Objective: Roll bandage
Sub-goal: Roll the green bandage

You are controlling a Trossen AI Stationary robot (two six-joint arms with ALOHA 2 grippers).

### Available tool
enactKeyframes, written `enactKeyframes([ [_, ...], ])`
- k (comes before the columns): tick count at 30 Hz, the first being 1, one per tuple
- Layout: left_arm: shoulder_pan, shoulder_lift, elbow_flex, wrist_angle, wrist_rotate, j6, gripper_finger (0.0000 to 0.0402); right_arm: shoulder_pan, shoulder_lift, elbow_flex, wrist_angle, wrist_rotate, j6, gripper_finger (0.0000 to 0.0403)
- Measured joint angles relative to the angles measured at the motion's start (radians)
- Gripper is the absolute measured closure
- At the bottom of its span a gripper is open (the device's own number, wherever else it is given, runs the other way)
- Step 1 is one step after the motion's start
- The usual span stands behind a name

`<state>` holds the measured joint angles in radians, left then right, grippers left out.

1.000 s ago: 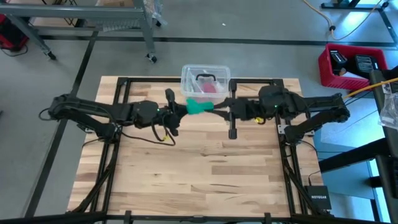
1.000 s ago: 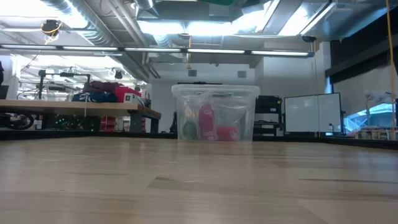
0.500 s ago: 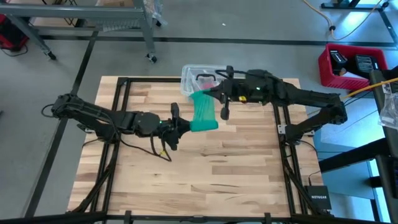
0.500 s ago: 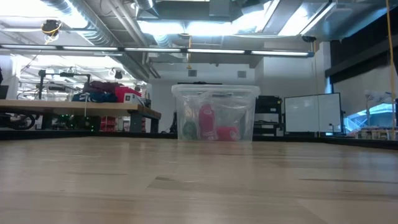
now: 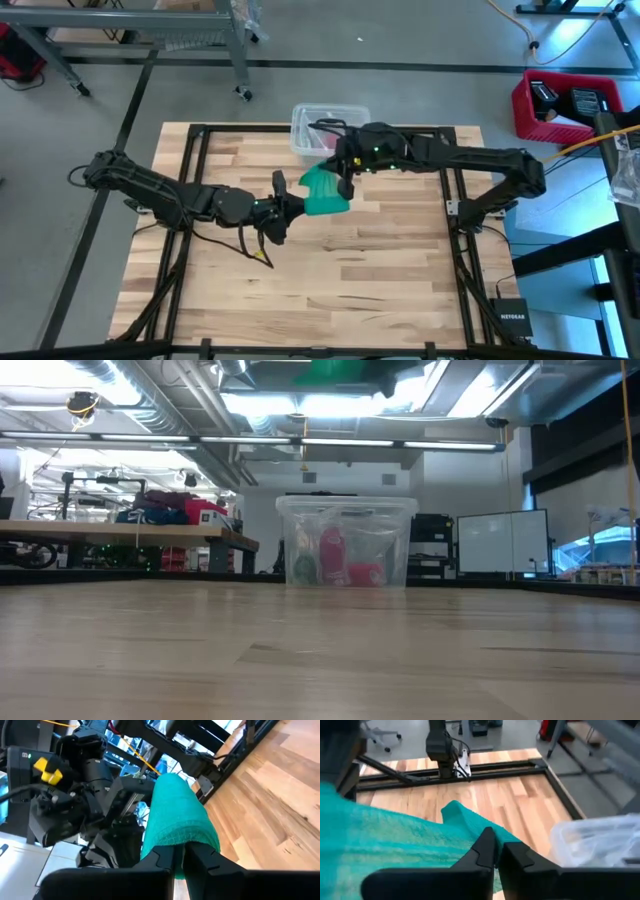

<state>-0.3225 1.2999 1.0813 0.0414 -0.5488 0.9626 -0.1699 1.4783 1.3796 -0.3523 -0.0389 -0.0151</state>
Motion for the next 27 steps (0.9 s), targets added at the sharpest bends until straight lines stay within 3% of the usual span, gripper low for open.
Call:
enactKeyframes([
  [5, 0.019, 0.0, 0.0, -0.048, -0.012, -0.017, 0.0389, -0.008, 0.013, -0.001, -0.024, -0.002, 0.105, 0.0341],
  [11, 0.042, 0.0, 0.001, -0.09, -0.012, -0.081, 0.0389, -0.009, 0.009, -0.002, -0.044, 0.028, 0.118, 0.024],
  [16, 0.07, 0.0, 0.002, -0.156, -0.012, -0.236, 0.0389, -0.009, -0.001, 0.019, -0.043, 0.061, 0.105, 0.0174],
  [21, 0.098, 0.0, 0.002, -0.208, -0.005, -0.371, 0.0389, -0.009, -0.001, 0.039, -0.046, 0.057, 0.067, 0.0145],
  [27, 0.132, 0.0, 0.002, -0.246, 0.061, -0.546, 0.0389, -0.009, -0.017, 0.068, -0.07, 0.074, 0.053, 0.0144],
])
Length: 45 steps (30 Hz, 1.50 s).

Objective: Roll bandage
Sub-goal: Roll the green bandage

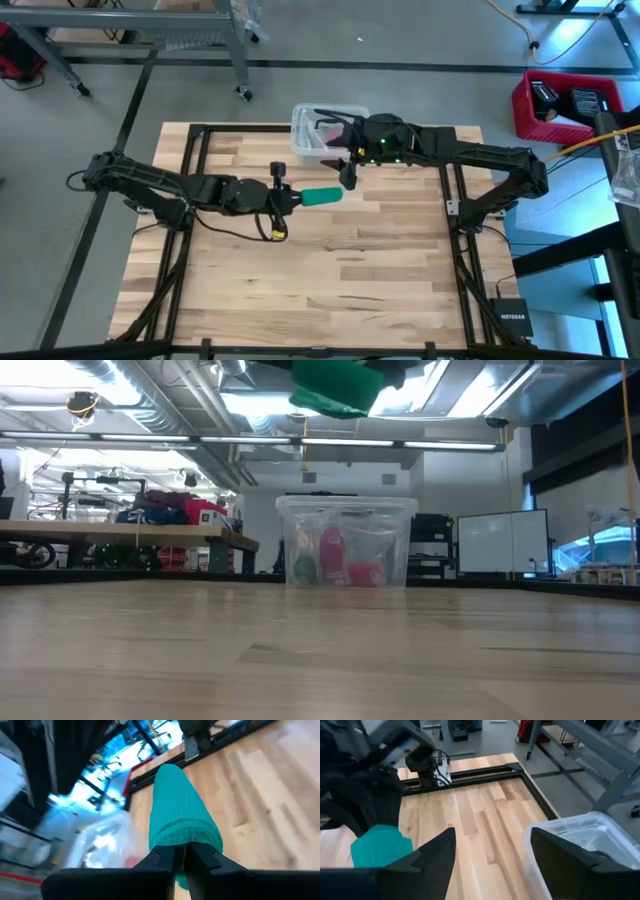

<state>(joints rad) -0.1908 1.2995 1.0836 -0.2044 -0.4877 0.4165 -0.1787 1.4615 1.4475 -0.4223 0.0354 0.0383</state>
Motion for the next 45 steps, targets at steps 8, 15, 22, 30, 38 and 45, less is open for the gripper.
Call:
enactKeyframes([
  [8, 0.021, -0.018, 0.0, 0.01, 0.03, -0.089, 0.0389, 0.001, -0.071, 0.065, -0.244, 0.086, -0.145, 0.0145],
  [15, 0.067, -0.083, 0.0, 0.105, 0.05, -0.076, 0.0389, 0.001, -0.246, -0.171, -0.165, -0.021, -0.185, 0.0145],
  [22, 0.158, -0.111, 0.001, 0.215, 0.238, -0.137, 0.0389, 0.001, -0.354, -0.649, 0.652, -0.117, -0.118, 0.0146],
  [30, 0.186, -0.108, 0.001, 0.248, 0.308, -0.196, 0.0389, 0.002, -0.179, -0.747, 1.199, -0.203, -0.043, 0.0146],
  [38, 0.182, -0.108, 0.001, 0.241, 0.309, -0.202, 0.0389, 0.002, -0.098, -0.657, 1.207, -0.217, -0.058, 0.0146],
  [45, 0.182, -0.108, 0.001, 0.239, 0.31, -0.195, 0.0389, 0.002, -0.092, -0.643, 1.214, -0.204, -0.1, 0.0227],
])
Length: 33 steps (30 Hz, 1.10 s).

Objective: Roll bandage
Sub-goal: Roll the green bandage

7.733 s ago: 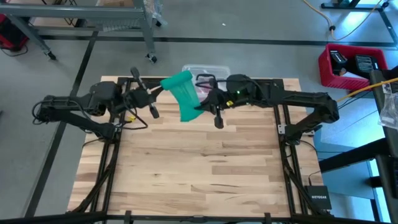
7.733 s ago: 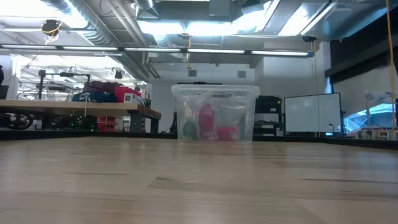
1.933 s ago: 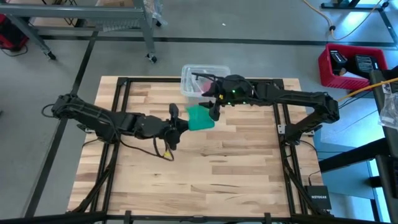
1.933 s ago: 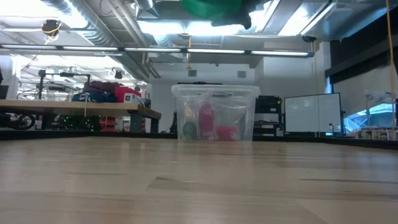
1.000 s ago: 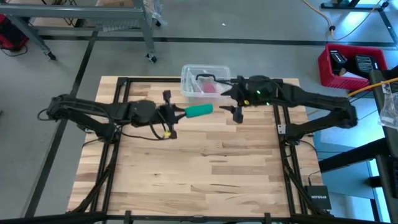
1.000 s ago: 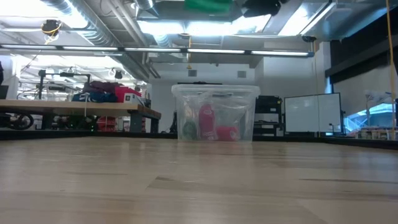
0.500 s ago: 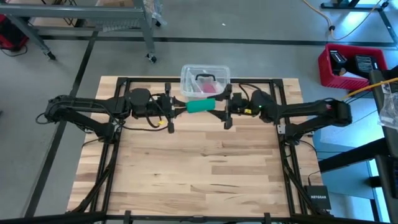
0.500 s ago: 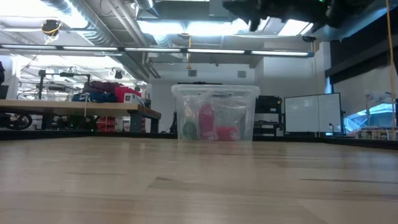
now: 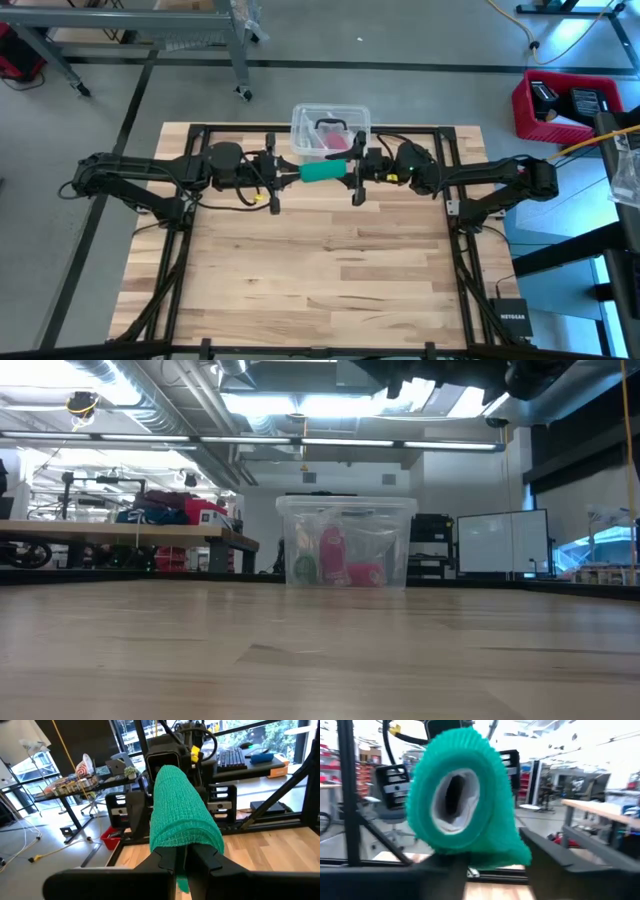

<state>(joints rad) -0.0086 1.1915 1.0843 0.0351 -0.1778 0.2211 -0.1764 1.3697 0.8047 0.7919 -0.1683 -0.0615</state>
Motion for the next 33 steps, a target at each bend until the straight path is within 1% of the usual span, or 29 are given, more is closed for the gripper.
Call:
enactKeyframes([
  [3, 0.0, 0.0, 0.0, -0.002, 0.041, 0.0, 0.0389, -0.001, 0.0, 0.0, 0.013, 0.039, -0.05, 0.0313],
  [5, 0.0, 0.0, 0.0, -0.003, 0.105, 0.0, 0.0389, -0.001, 0.0, 0.0, 0.021, 0.053, -0.089, 0.0373],
  [6, 0.0, 0.0, 0.0, -0.002, 0.143, -0.001, 0.0389, -0.001, 0.0, 0.0, 0.028, 0.056, -0.109, 0.0386],
  [7, 0.0, 0.0, 0.0, -0.002, 0.183, -0.003, 0.0389, -0.001, 0.0, 0.0, 0.032, 0.065, -0.127, 0.0388],
  [9, -0.001, 0.0, 0.0, 0.002, 0.248, -0.004, 0.0389, 0.0, 0.0, 0.002, 0.035, 0.081, -0.138, 0.0377],
  [11, -0.005, 0.0, 0.0, 0.005, 0.29, -0.005, 0.0389, 0.0, 0.0, 0.003, 0.03, 0.095, -0.15, 0.0372],
  [15, -0.011, 0.0, 0.0, 0.008, 0.388, -0.023, 0.0389, 0.0, 0.0, 0.003, 0.022, 0.131, -0.162, 0.0394],
  [19, -0.01, 0.0, -0.001, -0.007, 0.526, -0.068, 0.0389, 0.001, 0.0, 0.003, 0.045, 0.182, -0.192, 0.0388],
  [21, -0.01, 0.0, -0.001, -0.025, 0.566, -0.084, 0.0389, 0.001, 0.0, 0.003, 0.076, 0.183, -0.204, 0.0389],
  [25, -0.008, 0.002, -0.001, -0.095, 0.581, -0.087, 0.0389, 0.001, 0.0, 0.04, 0.079, 0.154, -0.219, 0.0397],
  [27, -0.011, 0.008, -0.001, -0.099, 0.584, -0.087, 0.0389, 0.001, -0.001, 0.076, 0.022, 0.16, -0.232, 0.0394],
  [29, -0.02, 0.009, -0.001, -0.101, 0.583, -0.081, 0.0389, -0.001, -0.001, 0.103, -0.067, 0.191, -0.236, 0.0393],
  [33, -0.036, 0.002, -0.001, -0.099, 0.58, -0.044, 0.0389, -0.008, -0.001, 0.099, -0.144, 0.195, -0.241, 0.0398],
])
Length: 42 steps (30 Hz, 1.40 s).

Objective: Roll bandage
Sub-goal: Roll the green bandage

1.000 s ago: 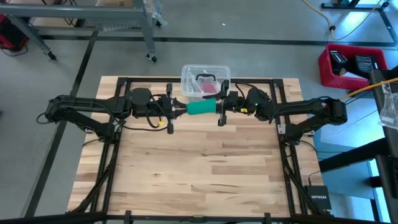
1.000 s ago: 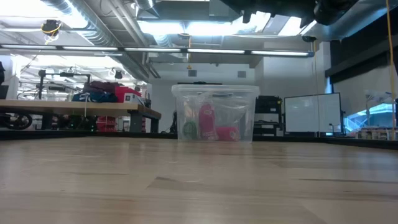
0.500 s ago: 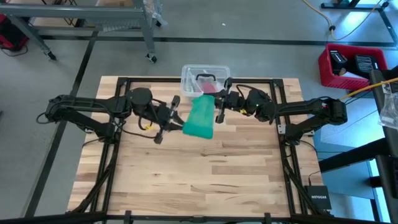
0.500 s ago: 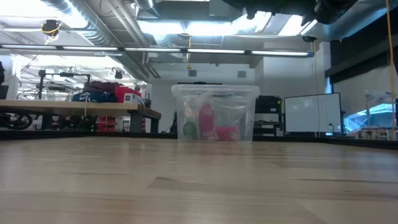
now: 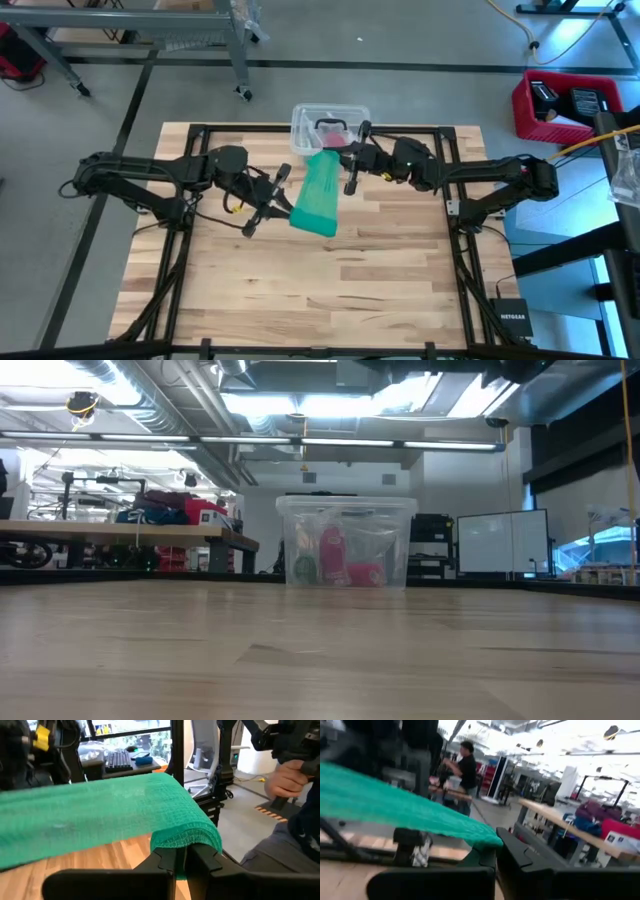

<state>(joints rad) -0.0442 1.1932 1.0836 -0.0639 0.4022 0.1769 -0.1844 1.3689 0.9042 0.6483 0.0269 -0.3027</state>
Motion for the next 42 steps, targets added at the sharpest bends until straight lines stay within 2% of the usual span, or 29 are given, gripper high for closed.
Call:
enactKeyframes([
  [3, -0.001, -0.026, 0.0, 0.012, -0.04, 0.031, 0.0389, 0.002, 0.002, -0.011, -0.053, -0.002, 0.012, 0.0395],
  [10, 0.012, -0.115, 0.0, 0.095, -0.352, 0.17, 0.0389, 0.001, 0.004, -0.021, -0.124, -0.098, 0.129, 0.0397],
  [13, 0.031, -0.126, 0.0, 0.107, -0.38, 0.181, 0.0389, 0.0, 0.003, -0.021, -0.121, -0.151, 0.179, 0.0392],
  [17, 0.053, -0.112, 0.0, 0.1, -0.414, 0.185, 0.0389, 0.001, 0.003, -0.015, -0.12, -0.17, 0.244, 0.0387],
  [26, 0.07, -0.058, 0.0, 0.102, -0.618, 0.307, 0.0389, 0.0, 0.003, -0.008, -0.107, -0.216, 0.295, 0.0385],
  [36, 0.07, -0.057, 0.001, 0.059, -0.649, 0.403, 0.0389, 0.001, 0.003, -0.008, -0.099, -0.221, 0.4, 0.0383],
  [39, 0.07, -0.057, 0.001, 0.052, -0.649, 0.403, 0.0389, 0.001, 0.003, -0.008, -0.099, -0.218, 0.412, 0.0365],
  [42, 0.07, -0.057, 0.001, 0.049, -0.649, 0.412, 0.0389, 0.001, 0.004, -0.008, -0.095, -0.216, 0.428, 0.0331],
])
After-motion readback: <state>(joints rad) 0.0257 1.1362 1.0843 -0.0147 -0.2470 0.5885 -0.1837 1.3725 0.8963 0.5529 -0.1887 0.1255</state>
